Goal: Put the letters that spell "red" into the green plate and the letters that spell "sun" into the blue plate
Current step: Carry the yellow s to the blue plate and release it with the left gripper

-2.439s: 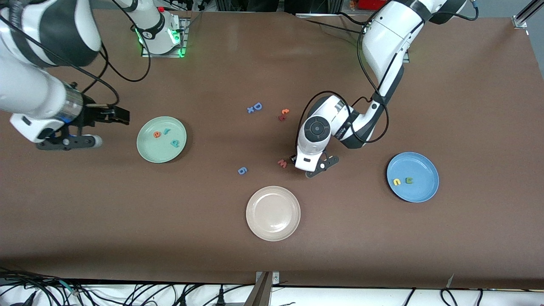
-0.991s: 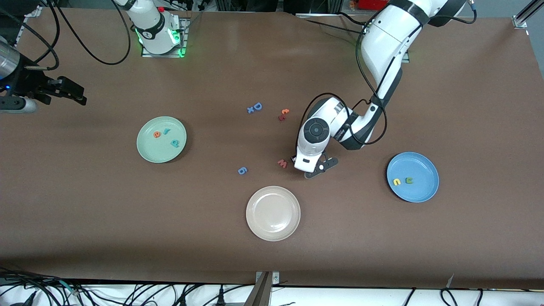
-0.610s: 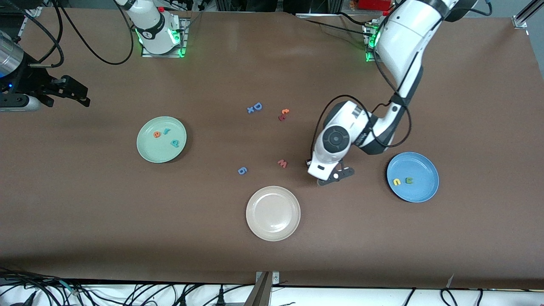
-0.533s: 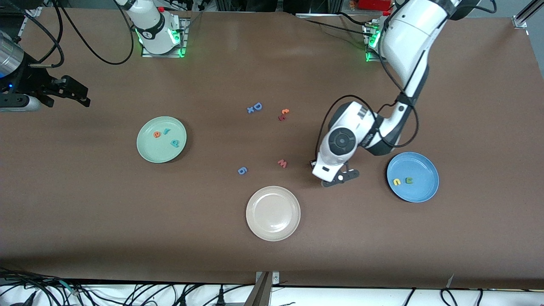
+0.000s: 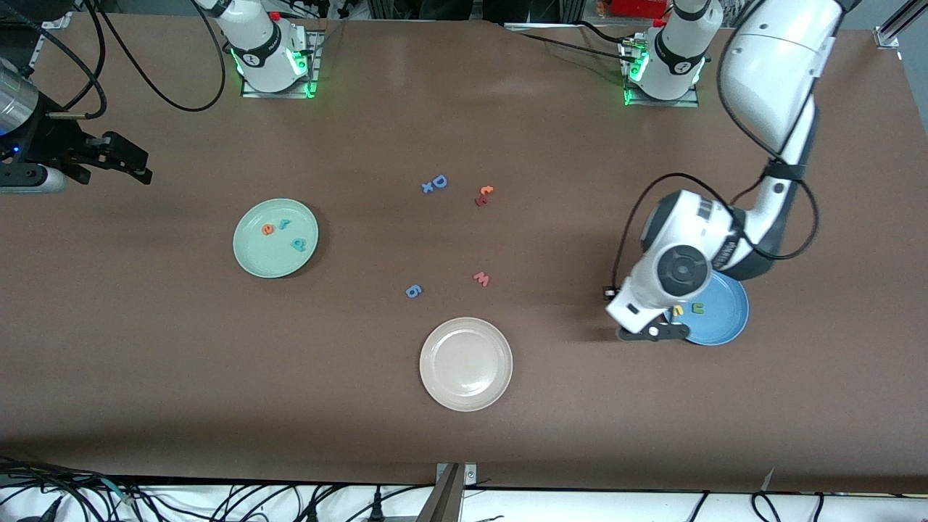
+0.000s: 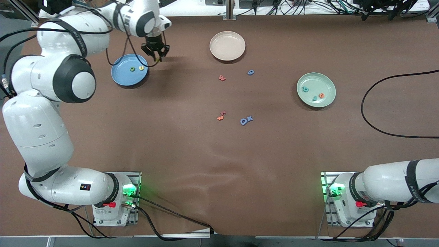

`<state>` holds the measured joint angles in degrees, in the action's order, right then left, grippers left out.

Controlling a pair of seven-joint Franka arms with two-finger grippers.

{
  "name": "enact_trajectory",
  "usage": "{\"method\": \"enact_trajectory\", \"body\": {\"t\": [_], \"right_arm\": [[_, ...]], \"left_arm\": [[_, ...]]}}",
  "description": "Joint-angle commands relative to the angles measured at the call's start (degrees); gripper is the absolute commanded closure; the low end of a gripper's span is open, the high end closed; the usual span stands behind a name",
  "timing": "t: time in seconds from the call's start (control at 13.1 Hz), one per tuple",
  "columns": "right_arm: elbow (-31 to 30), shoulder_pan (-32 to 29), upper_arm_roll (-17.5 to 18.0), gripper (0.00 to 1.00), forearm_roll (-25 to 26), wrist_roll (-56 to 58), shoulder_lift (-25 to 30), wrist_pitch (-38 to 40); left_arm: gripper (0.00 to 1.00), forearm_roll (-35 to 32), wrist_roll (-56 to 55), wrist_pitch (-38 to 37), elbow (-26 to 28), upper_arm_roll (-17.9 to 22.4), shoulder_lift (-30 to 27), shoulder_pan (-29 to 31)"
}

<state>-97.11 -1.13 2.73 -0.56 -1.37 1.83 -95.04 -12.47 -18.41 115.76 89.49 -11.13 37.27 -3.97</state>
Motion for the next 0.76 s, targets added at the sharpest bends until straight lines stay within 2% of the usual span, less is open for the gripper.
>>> {"method": "enact_trajectory", "body": {"t": [0.0,0.23,0.3,0.38,0.46,0.53,0.61,0.69], "right_arm": [[-0.1,-0.9,0.7,0.00,-0.8,0.8,0.3,0.1],[-0.1,-0.9,0.8,0.00,-0.8,0.8,0.3,0.1],[-0.1,-0.9,0.9,0.00,-0.8,0.8,0.4,0.1],[-0.1,-0.9,0.9,0.00,-0.8,0.8,0.4,0.2],[-0.1,-0.9,0.9,0.00,-0.8,0.8,0.4,0.2],[-0.1,-0.9,0.9,0.00,-0.8,0.8,0.4,0.2],[-0.1,-0.9,1.0,0.00,-0.8,0.8,0.4,0.2],[-0.1,-0.8,1.0,0.00,-0.8,0.7,0.5,0.2]], "left_arm": [[0.86,-1.7,10.5,-0.7,0.5,-0.5,-1.4,4.3],[0.86,-5.1,18.9,0.2,0.3,-0.7,-1.3,9.1],[0.82,-5.1,20.3,0.3,0.3,-0.7,-1.3,9.5],[0.70,-5.1,20.4,0.3,0.3,-0.7,-1.3,9.5],[0.30,-5.0,20.4,0.3,0.3,-0.7,-1.2,9.5],[0.07,-5.0,20.3,0.3,0.3,-0.7,-1.2,9.5],[0.02,-5.0,20.1,0.3,0.3,-0.7,-1.3,9.5],[0.01,-4.8,20.0,0.3,0.3,-0.7,-1.3,9.5]]}}
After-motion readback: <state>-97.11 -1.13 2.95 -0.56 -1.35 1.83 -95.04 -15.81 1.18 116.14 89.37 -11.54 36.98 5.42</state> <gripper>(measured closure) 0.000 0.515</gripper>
